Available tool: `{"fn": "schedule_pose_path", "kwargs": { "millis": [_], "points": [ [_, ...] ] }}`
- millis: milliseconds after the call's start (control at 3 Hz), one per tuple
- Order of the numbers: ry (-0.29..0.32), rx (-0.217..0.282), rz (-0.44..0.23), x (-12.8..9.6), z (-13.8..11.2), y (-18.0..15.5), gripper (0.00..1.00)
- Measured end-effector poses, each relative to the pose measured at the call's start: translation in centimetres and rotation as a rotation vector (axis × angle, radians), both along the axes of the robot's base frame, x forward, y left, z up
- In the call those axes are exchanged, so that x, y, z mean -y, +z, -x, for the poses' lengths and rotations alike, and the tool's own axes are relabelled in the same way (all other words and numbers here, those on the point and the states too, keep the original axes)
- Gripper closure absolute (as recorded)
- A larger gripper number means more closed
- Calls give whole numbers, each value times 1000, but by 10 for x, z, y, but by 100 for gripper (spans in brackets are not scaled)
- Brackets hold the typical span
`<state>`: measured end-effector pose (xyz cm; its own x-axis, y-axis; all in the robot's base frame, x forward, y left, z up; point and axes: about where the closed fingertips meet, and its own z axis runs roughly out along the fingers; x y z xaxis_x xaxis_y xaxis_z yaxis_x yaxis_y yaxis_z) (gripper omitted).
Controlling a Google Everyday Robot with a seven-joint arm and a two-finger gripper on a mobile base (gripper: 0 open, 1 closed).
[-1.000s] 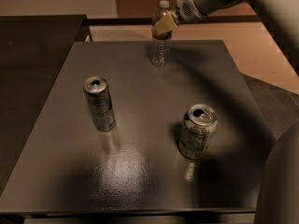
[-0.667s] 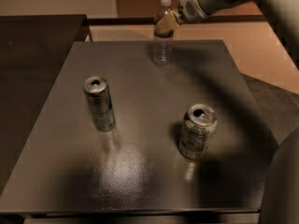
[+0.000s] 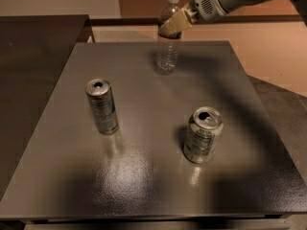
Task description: Move water bottle near redbull can
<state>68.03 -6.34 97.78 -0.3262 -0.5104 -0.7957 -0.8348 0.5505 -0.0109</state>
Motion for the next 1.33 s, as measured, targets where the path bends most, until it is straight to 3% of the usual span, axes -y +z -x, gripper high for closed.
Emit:
{"fn": "schedule_pose_path", "kwargs": {
  "millis": [667,1333],
  "points": [
    [125,23,1,-7,71,14,100],
    [247,54,46,-34,128,8,100]
  ]
}}
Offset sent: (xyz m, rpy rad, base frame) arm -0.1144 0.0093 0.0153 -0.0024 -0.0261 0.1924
